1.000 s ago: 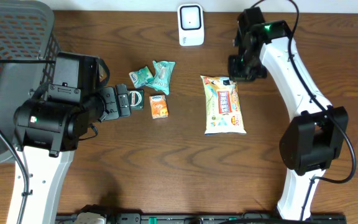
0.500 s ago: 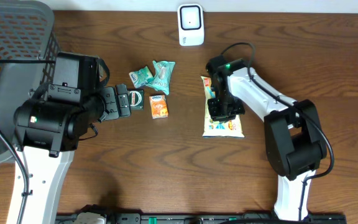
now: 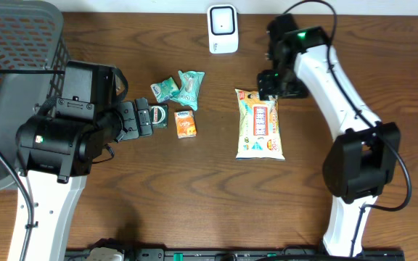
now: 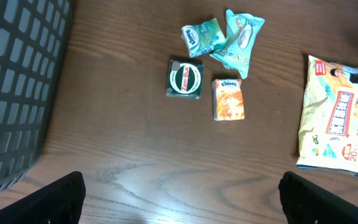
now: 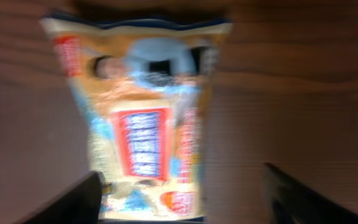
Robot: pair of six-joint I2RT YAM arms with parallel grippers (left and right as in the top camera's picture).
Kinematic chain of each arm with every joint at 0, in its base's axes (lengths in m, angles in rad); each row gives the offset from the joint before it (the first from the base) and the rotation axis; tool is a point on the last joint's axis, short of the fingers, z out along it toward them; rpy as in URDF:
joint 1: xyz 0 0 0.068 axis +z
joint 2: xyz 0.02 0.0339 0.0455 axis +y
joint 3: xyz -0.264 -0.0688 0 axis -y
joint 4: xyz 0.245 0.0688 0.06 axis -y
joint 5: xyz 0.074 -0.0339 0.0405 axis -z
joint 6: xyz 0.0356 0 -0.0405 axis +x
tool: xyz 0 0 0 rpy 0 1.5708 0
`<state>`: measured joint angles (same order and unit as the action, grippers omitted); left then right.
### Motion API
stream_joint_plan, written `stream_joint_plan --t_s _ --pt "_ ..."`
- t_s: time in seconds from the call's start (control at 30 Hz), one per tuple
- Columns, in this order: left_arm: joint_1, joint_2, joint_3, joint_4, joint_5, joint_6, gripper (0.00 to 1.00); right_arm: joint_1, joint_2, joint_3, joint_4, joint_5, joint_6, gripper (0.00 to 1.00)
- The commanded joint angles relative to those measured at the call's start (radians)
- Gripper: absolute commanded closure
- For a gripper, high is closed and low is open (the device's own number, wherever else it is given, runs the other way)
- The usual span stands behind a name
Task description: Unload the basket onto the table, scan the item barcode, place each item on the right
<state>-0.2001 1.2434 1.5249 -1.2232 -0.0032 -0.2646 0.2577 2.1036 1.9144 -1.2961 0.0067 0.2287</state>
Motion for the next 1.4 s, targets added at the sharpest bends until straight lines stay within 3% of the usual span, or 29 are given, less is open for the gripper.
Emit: stream_joint_plan --t_s 0.0,0.07,0.23,0.33,1.37 --pt "-0.002 -0.002 0.011 0.0 -0.009 0.002 0.02 -0.058 0.01 -0.025 0.008 0.005 -0.028 0.07" --pt "-0.002 -0.002 0.011 0.0 -0.009 0.002 0.02 -0.093 0.014 -0.058 0.021 -0.047 -0.032 0.01" --pt "-0.002 -0.002 0.011 0.0 -0.009 0.002 0.02 -0.137 0.014 -0.161 0.051 -0.256 -0.187 0.01" --pt "-0.002 -0.002 0.011 0.0 -0.009 0.002 0.02 -0.139 0.014 -0.207 0.07 -0.299 -0.192 0.01" --pt "-0.002 -0.002 0.011 0.0 -0.009 0.002 0.02 -0.192 0.014 -0.22 0.118 -0.278 -0.187 0.01"
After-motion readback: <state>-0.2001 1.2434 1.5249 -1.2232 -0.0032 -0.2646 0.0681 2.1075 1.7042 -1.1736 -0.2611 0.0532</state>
